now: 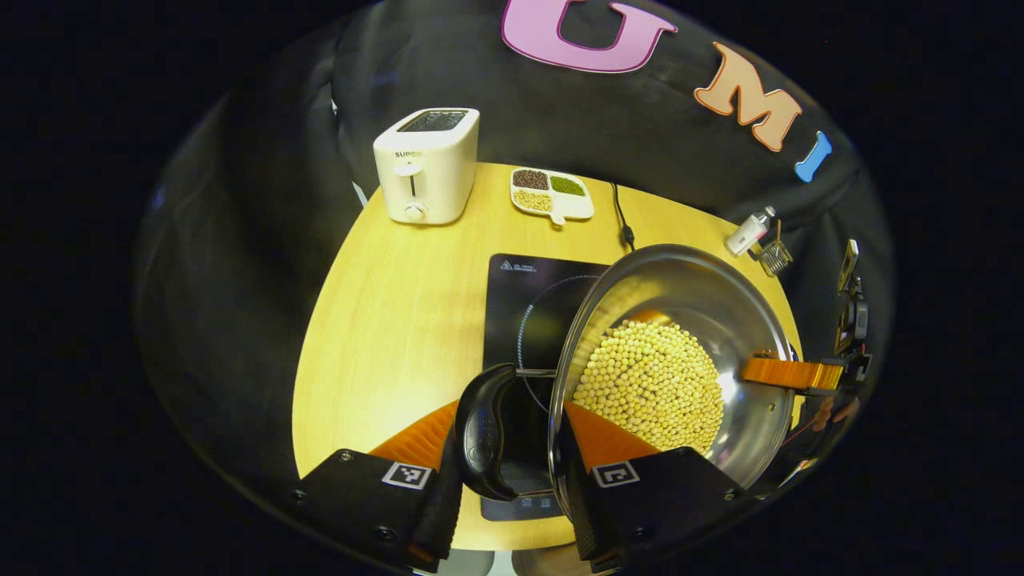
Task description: First push the handle of the pot to place it horizontally, then grasp the pot with both hands and set it on the induction cooktop.
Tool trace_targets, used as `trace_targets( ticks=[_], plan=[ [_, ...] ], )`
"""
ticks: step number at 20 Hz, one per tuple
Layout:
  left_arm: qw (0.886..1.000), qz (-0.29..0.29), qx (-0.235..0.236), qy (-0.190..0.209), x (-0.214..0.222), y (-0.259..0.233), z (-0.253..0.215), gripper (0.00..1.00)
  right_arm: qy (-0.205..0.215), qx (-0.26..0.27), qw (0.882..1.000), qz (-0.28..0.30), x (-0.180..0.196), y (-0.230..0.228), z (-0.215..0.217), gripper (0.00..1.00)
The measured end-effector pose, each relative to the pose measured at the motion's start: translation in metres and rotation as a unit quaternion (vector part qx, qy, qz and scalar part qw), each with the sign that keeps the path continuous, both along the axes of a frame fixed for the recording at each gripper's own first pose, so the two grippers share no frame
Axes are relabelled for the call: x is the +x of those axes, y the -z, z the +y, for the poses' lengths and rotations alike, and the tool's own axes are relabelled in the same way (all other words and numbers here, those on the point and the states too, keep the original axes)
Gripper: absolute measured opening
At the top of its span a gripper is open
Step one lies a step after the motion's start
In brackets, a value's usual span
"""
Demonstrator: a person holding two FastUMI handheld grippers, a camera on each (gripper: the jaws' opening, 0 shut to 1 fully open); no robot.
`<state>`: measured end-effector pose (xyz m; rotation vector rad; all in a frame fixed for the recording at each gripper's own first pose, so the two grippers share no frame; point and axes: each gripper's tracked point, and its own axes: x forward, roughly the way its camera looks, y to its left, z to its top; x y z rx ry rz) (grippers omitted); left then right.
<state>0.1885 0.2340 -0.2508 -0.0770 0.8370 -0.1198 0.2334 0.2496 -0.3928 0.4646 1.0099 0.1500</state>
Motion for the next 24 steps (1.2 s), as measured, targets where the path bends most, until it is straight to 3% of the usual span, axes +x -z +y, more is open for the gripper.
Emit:
trace_targets(
  ticks=[5,6,8,14,15,24],
  plan=[
    [1.000,-0.016,0.016,-0.003,0.029,0.006,0.011,0.58,0.013,-0.010,1.000,-0.013,0.032,0.015,0.009,0.48],
    [1.000,-0.017,0.015,-0.005,0.034,0.009,0.012,0.58,0.015,-0.014,1.000,-0.017,0.038,0.019,0.008,0.54],
    [1.000,-0.014,0.013,-0.009,0.042,0.015,0.013,0.59,0.019,-0.018,0.999,-0.020,0.045,0.025,0.009,0.54],
    [1.000,-0.004,0.014,-0.011,0.056,0.029,0.014,0.61,0.025,-0.028,0.999,-0.017,0.057,0.041,0.008,0.54],
    [1.000,0.000,0.011,-0.013,0.057,0.031,0.014,0.61,0.024,-0.030,0.999,-0.016,0.057,0.044,0.007,0.48],
    [1.000,-0.001,-0.010,-0.015,0.054,0.040,0.014,0.64,0.013,-0.034,0.999,-0.031,0.065,0.042,0.007,0.50]
  ],
)
